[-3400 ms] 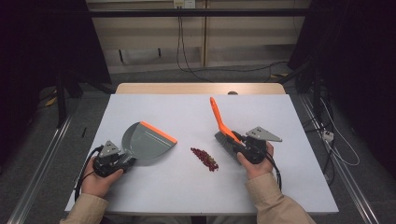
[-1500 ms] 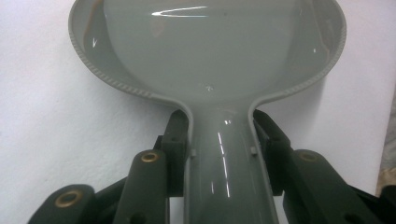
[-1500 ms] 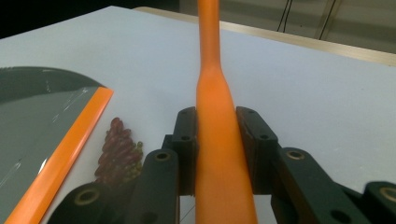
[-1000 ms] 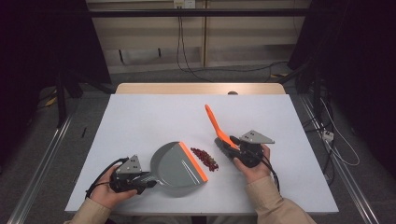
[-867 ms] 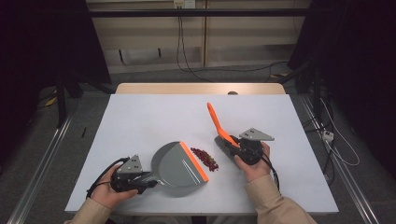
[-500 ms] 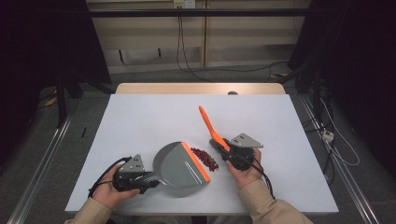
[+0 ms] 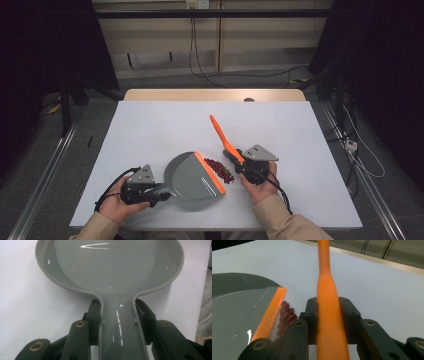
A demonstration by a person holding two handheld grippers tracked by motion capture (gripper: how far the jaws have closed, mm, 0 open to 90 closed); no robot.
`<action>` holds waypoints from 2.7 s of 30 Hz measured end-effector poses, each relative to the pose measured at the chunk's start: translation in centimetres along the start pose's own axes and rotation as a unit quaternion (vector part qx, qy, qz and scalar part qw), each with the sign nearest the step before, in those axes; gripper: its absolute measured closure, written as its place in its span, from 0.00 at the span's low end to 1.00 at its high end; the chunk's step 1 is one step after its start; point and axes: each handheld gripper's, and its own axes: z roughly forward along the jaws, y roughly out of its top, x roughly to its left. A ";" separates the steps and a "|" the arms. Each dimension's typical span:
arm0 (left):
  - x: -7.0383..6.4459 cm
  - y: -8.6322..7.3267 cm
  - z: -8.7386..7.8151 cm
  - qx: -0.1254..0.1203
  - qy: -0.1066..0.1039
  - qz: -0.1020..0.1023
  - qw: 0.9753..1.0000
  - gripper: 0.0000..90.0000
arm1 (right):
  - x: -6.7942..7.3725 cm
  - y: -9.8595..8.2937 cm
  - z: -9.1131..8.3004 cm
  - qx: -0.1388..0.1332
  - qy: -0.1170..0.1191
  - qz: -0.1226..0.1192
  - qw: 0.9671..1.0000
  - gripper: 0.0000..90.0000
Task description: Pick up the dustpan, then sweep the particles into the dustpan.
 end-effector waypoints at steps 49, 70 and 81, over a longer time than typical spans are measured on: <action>0.0 -0.1 0.2 0.003 -0.010 -0.021 1.000 0.70 | 4.1 -0.1 1.3 -0.015 0.043 0.037 0.998 0.77; 0.1 -0.2 0.2 0.002 -0.018 -0.027 0.999 0.70 | 7.6 0.6 2.1 -0.051 0.087 0.031 0.994 0.77; 0.2 -0.5 0.1 -0.002 -0.023 -0.024 0.999 0.70 | 8.2 2.2 2.9 -0.067 0.125 0.041 0.989 0.79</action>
